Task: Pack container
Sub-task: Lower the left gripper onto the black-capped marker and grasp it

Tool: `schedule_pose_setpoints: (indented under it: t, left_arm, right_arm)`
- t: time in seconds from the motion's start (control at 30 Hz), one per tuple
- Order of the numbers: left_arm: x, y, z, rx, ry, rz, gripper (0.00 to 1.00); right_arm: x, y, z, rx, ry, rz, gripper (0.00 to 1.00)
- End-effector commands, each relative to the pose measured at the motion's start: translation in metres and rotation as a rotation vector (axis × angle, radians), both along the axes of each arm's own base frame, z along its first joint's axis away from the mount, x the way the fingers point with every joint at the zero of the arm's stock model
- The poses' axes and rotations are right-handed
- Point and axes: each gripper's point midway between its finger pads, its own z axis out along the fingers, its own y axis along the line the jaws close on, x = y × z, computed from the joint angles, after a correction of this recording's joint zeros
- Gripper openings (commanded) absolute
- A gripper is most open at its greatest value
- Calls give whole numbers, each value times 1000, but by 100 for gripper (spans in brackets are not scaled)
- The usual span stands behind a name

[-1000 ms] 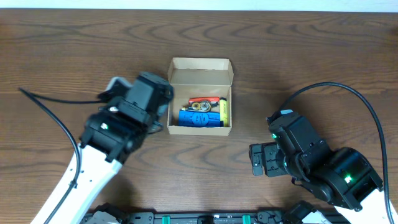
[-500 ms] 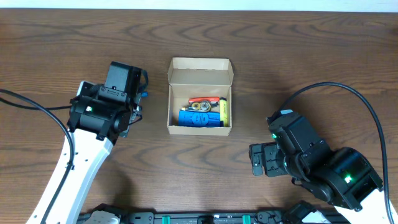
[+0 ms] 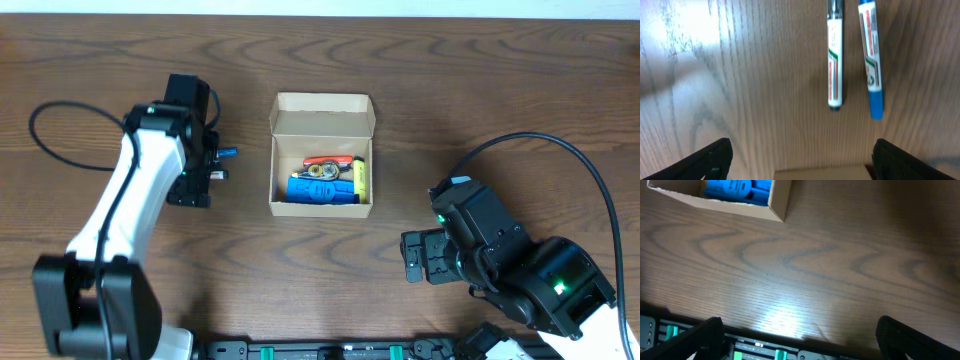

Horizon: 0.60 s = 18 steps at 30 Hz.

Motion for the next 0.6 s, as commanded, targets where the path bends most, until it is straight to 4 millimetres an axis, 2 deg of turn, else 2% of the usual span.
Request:
schedule_pose_setpoints:
  t: [0.0, 0.33, 0.57]
  left_arm:
    - [14, 12, -4, 49, 21, 3, 90]
    - [19, 23, -53, 39, 135, 25, 89]
    - [25, 24, -72, 49, 152, -3, 90]
  right_arm:
    - [-1, 1, 0, 2, 3, 2, 99]
    - [-1, 1, 0, 2, 3, 2, 99]
    - [-1, 1, 0, 2, 3, 2, 99]
